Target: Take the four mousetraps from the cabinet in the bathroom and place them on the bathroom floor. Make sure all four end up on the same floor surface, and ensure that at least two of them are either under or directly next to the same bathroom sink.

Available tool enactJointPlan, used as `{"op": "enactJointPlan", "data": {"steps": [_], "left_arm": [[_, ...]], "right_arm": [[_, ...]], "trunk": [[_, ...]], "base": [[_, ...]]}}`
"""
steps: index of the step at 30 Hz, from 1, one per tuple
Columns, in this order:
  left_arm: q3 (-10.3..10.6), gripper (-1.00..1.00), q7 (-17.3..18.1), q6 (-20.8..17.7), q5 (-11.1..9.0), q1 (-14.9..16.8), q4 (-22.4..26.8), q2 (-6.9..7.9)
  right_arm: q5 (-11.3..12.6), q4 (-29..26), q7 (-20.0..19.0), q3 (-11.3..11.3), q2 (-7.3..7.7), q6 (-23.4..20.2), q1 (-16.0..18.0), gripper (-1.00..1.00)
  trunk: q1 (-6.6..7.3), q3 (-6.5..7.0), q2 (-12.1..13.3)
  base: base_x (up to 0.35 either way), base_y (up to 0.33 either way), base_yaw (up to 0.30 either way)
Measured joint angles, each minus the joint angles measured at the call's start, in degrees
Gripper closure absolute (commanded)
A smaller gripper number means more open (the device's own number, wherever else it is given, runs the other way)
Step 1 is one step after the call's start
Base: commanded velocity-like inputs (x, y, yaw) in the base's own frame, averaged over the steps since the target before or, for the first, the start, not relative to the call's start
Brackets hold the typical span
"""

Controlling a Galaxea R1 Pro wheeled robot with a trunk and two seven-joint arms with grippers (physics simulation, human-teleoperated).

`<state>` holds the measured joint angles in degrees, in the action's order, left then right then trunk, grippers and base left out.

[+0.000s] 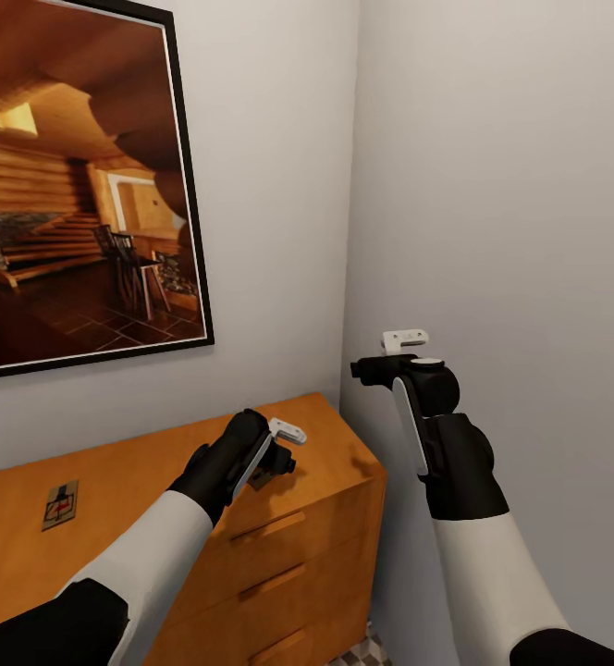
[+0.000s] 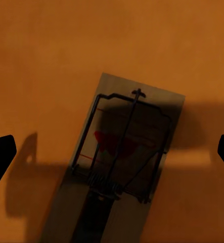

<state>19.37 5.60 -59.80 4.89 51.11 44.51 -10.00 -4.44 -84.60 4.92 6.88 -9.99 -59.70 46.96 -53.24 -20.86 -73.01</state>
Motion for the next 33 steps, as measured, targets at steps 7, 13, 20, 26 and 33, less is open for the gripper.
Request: {"op": "enactJointPlan", "data": {"steps": [7,13,20,26,33], "left_arm": [[0.08,-1.0,0.0,0.0,0.0,0.0,-0.06,0.0],[0.02,-1.0,0.0,0.0,0.0,0.0,-0.07,0.0],[-1.29,-1.0,0.67,0.0,-0.63,0.0,-0.08,0.39],[-1.36,-1.0,0.75,0.0,-0.96,0.0,-0.26,0.47],[-3.14,-1.0,0.78,0.0,-1.66,0.0,-0.28,0.55]], "right_arm": [[0.04,0.0,0.0,0.01,0.0,0.0,0.0,-1.0],[0.08,0.0,-0.02,0.01,0.0,0.0,-0.01,-1.0],[-0.45,0.42,-0.08,0.18,0.0,0.0,-0.06,-1.0],[-0.49,0.49,-0.03,0.15,0.0,0.0,-0.08,-1.0],[-0.91,0.5,0.11,0.11,0.0,0.0,-0.06,-1.0]], "trunk": [[0.0,0.0,0.0],[0.0,0.0,0.0],[0.0,0.0,0.0],[0.0,0.0,0.0],[0.0,0.0,0.0]], "base": [[0.0,0.0,0.0],[0.0,0.0,0.0],[0.0,0.0,0.0],[0.0,0.0,0.0],[0.0,0.0,0.0]]}}
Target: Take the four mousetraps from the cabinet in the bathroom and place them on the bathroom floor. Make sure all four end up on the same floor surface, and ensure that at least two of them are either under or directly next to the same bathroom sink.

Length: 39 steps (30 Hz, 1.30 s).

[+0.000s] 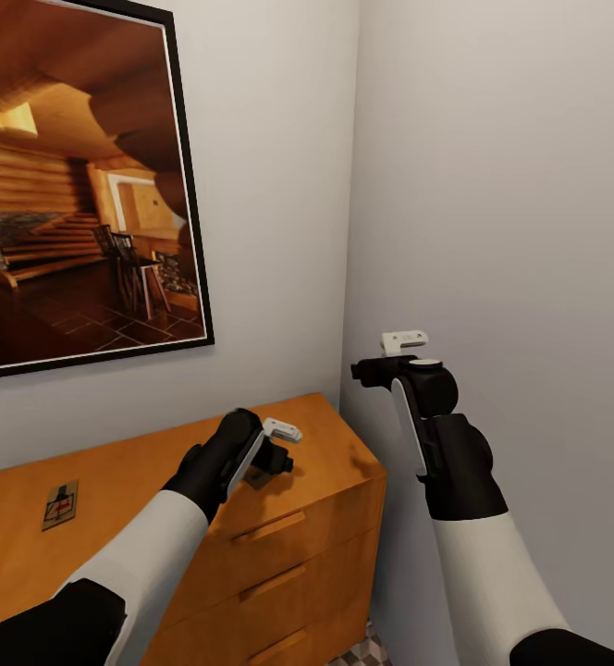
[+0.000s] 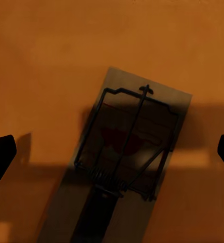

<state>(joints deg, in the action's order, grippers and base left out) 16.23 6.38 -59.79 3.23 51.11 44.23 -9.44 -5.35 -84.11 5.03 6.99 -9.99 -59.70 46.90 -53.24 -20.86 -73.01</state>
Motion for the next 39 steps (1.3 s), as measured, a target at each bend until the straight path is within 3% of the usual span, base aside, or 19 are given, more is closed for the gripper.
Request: {"op": "enactJointPlan", "data": {"steps": [22,39], "left_arm": [[-1.28,-1.0,0.02,0.0,-0.79,0.0,0.02,0.25],[-1.29,-1.0,0.23,0.02,-4.07,0.0,0.03,1.32]], "right_arm": [[0.45,0.0,-0.28,-0.07,0.0,0.0,0.04,-1.0],[0.82,-0.06,-0.69,-0.11,0.0,0.0,0.05,-1.0]], "trunk": [[0.0,0.0,0.0],[0.0,0.0,0.0]], "base": [[0.0,0.0,0.0],[0.0,0.0,0.0]]}}
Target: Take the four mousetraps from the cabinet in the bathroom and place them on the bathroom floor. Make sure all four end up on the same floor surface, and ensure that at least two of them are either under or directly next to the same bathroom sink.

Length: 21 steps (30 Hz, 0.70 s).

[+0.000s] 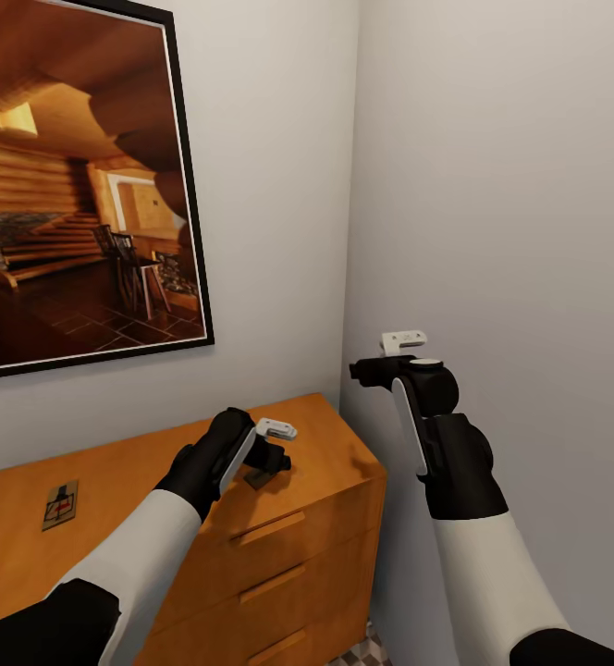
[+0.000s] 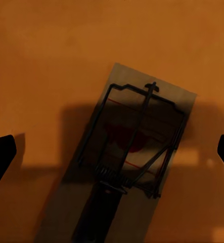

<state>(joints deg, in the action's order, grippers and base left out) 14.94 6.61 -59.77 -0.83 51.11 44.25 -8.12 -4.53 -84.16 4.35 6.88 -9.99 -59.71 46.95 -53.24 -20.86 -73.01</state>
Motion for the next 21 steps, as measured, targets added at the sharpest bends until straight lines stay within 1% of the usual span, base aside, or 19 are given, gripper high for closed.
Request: {"op": "enactJointPlan", "data": {"steps": [15,21], "left_arm": [[0.2,-1.0,0.0,0.0,-0.09,0.0,0.15,-0.06],[0.33,-1.0,-0.05,0.02,-0.03,0.01,0.15,-0.02]], "right_arm": [[-0.14,0.0,0.01,0.01,0.0,0.0,-0.01,-1.0],[-0.32,-0.02,0.04,0.01,0.01,-0.01,-0.02,-1.0]], "trunk": [[0.0,0.0,0.0],[0.0,0.0,0.0]], "base": [[0.0,0.0,-0.002],[0.0,0.0,-0.104]]}}
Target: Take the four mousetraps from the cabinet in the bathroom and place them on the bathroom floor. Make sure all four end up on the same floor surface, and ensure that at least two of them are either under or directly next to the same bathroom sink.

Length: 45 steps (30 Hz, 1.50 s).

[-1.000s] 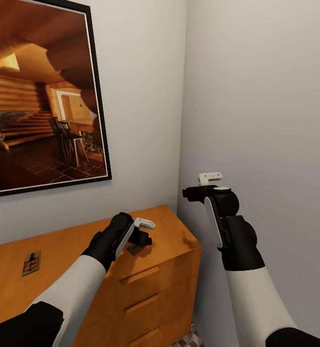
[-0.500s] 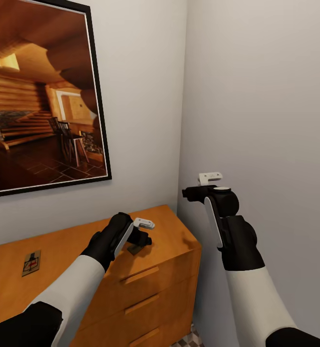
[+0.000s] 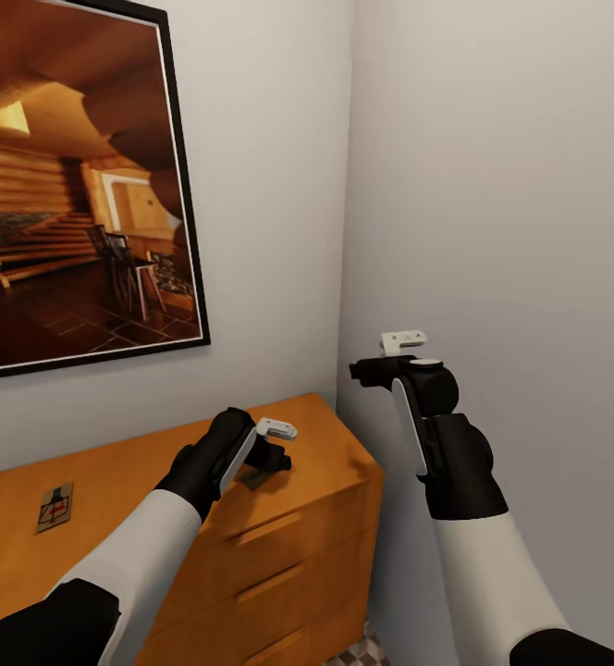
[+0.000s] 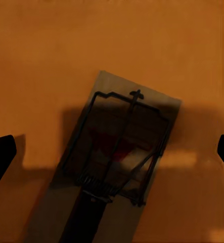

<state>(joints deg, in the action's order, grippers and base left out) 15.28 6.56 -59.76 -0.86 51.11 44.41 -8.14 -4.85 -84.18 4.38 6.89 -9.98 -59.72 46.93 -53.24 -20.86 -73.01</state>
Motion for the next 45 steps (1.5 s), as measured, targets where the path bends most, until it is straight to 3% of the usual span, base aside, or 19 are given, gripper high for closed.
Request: {"op": "enactJointPlan", "data": {"steps": [10,28,31,38,45], "left_arm": [[0.23,-1.0,-0.06,0.0,0.23,0.0,0.01,0.09],[0.49,-1.0,-0.08,-0.02,0.41,-0.01,-0.04,0.19],[0.48,-1.0,-0.08,-0.02,0.42,-0.01,-0.05,0.15],[0.49,-1.0,-0.08,-0.02,0.43,-0.01,-0.06,0.17],[0.57,-1.0,-0.08,-0.02,0.42,-0.01,-0.06,0.2]], "right_arm": [[-0.14,-0.07,0.03,0.07,0.0,0.0,0.02,-1.0],[-0.09,-0.07,0.05,0.28,-0.01,0.01,-0.04,-1.0],[0.14,-0.07,-0.01,1.45,-0.01,0.01,-0.02,-1.0],[0.65,-0.26,-0.37,6.47,-0.01,0.01,0.02,-1.0],[1.33,-0.25,-0.83,8.28,-0.01,0.0,0.01,-1.0]], "trunk": [[0.0,0.0,0.0],[0.0,0.0,0.0],[0.0,0.0,0.0],[0.0,0.0,0.0],[0.0,0.0,0.0]], "base": [[0.0,0.0,-0.175],[0.0,0.0,-0.023],[0.0,0.0,-0.001],[0.0,0.0,0.0],[0.0,0.0,0.0]]}}
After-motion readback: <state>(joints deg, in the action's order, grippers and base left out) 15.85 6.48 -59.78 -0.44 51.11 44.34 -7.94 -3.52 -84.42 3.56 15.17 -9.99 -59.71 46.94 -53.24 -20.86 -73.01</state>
